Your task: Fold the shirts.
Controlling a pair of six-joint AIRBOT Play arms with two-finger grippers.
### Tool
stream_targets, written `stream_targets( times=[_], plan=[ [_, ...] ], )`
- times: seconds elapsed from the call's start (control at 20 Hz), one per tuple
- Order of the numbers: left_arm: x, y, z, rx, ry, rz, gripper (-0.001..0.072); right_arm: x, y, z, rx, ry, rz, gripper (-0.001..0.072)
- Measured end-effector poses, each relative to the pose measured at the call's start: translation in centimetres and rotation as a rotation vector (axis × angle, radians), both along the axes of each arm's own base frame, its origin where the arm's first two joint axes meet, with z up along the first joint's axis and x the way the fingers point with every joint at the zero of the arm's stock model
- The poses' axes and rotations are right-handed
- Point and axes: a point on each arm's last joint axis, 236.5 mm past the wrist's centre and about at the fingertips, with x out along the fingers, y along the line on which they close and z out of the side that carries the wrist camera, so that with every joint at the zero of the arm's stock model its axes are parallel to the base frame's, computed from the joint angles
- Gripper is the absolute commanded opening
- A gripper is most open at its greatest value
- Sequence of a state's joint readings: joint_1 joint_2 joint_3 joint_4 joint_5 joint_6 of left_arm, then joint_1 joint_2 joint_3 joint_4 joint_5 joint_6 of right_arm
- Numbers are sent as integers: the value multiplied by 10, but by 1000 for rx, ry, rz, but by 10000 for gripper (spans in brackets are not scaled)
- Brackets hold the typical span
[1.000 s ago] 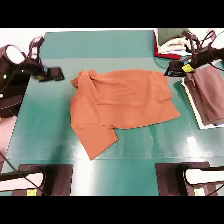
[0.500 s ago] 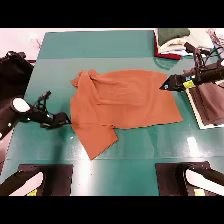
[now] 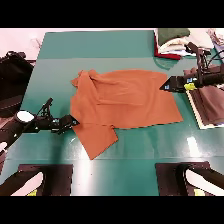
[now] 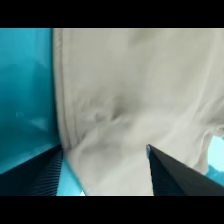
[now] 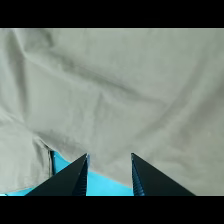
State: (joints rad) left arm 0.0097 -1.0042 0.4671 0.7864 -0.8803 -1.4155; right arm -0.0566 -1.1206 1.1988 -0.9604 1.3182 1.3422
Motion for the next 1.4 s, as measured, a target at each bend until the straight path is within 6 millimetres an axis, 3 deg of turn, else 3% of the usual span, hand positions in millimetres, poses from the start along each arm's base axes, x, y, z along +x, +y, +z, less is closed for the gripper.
stream_targets(
  times=[0.05,0.15,0.2,0.35,0.45,0.5,0.55,0.6,0.7,0.8,0.9,1.0,1.05,1.2,1.3,1.4],
  plan=[
    [2,-3,0,2,-13,-1,572,1,0,1,1,-4,-2,302],
    [4,-10,-3,16,-35,-9,175,1,-1,1,0,-5,-4,302],
    [4,-12,-4,22,-42,-18,24,1,-2,1,2,-5,-9,302],
    [11,-18,7,21,-74,-31,25,-1,-20,-4,-1,24,-46,303],
    [19,-19,19,34,-104,-59,26,-9,-44,-19,-8,73,-107,306],
    [21,-20,26,43,-118,-81,26,-16,-60,-31,-14,109,-150,342],
    [25,-21,33,50,-133,-101,26,-25,-78,-45,-26,147,-199,470],
    [29,-22,40,54,-147,-112,26,-35,-98,-62,-37,193,-258,504],
    [35,-22,52,60,-173,-128,26,-57,-131,-94,-25,282,-376,501],
    [40,-22,59,67,-193,-134,26,-81,-155,-128,16,386,-491,443],
    [43,-22,62,69,-203,-134,26,-97,-162,-155,85,457,-568,428],
    [43,-22,64,69,-203,-139,26,-97,-162,-173,153,471,-624,423],
    [41,-23,64,67,-198,-144,26,-93,-161,-179,180,471,-644,365],
    [39,-24,64,63,-189,-151,26,-76,-154,-192,219,452,-662,356],
    [38,-24,64,60,-182,-149,26,-62,-150,-197,200,428,-646,232],
    [38,-25,65,57,-178,-144,25,-47,-146,-199,167,395,-619,58]
  ],
)
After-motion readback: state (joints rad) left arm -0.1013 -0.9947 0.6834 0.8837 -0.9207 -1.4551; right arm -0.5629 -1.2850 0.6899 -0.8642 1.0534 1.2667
